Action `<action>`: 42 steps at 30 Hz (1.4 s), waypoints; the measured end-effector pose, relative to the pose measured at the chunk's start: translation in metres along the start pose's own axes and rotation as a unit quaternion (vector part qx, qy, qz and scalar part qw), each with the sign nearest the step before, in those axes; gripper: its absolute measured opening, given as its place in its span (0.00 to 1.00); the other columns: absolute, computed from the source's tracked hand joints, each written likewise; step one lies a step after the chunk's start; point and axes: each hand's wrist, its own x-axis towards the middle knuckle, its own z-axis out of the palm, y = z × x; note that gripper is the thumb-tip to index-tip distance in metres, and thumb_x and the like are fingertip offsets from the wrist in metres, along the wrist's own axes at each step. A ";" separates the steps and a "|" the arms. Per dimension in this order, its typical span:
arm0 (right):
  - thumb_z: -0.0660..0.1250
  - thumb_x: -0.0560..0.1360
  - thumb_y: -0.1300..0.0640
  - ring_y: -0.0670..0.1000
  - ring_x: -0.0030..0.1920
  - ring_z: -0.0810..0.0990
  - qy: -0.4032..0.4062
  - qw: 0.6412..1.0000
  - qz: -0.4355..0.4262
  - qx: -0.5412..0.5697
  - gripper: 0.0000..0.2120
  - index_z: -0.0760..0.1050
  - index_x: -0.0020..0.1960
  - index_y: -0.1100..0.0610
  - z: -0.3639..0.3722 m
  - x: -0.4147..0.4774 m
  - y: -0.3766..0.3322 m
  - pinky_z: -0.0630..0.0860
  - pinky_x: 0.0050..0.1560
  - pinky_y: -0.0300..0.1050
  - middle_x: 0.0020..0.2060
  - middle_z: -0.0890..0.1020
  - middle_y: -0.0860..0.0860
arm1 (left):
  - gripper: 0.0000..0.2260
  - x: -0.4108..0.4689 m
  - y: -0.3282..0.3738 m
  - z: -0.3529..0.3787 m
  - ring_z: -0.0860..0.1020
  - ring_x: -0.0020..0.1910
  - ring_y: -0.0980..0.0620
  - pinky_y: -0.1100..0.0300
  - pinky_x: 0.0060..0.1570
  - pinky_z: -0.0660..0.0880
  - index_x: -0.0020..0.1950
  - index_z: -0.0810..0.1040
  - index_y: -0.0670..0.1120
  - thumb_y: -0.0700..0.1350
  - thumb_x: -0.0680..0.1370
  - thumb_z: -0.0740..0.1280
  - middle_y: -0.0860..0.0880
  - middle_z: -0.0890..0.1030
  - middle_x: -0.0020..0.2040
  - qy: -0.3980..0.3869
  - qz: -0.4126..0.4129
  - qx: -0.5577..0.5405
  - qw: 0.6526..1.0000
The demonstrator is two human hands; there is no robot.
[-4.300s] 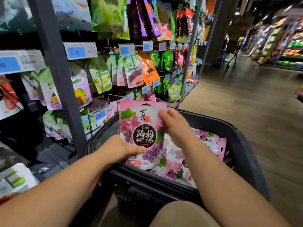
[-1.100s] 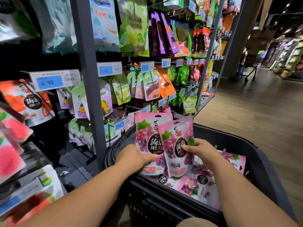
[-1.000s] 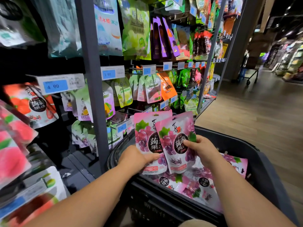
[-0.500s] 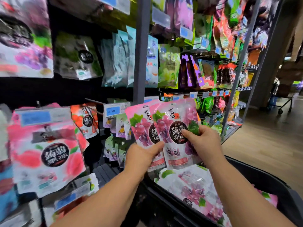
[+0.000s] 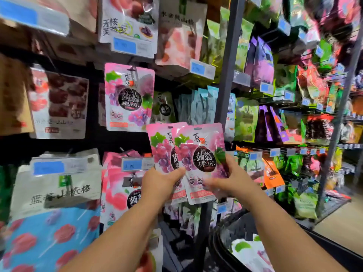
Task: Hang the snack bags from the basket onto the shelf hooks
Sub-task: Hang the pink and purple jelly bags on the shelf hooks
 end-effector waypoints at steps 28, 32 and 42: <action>0.77 0.68 0.66 0.59 0.53 0.84 -0.004 0.960 -0.071 0.272 0.28 0.70 0.64 0.54 0.125 0.104 -0.102 0.80 0.56 0.56 0.53 0.84 0.57 | 0.14 0.050 0.075 -0.172 0.73 0.23 0.51 0.59 0.28 0.69 0.38 0.84 0.44 0.55 0.68 0.78 0.51 0.81 0.28 0.156 0.049 -0.008 0.987; 0.76 0.69 0.66 0.56 0.51 0.84 -0.001 0.951 -0.082 0.297 0.28 0.69 0.65 0.54 0.139 0.114 -0.113 0.80 0.50 0.50 0.54 0.83 0.57 | 0.16 0.057 0.073 -0.190 0.71 0.23 0.50 0.59 0.30 0.67 0.34 0.82 0.44 0.55 0.68 0.78 0.53 0.76 0.22 0.153 0.044 0.006 0.987; 0.75 0.70 0.67 0.58 0.53 0.84 0.007 0.946 -0.083 0.312 0.28 0.69 0.65 0.55 0.154 0.128 -0.119 0.81 0.52 0.50 0.55 0.83 0.57 | 0.18 0.061 0.076 -0.213 0.72 0.19 0.53 0.59 0.27 0.68 0.38 0.83 0.39 0.55 0.71 0.75 0.52 0.75 0.20 0.144 0.046 0.020 0.988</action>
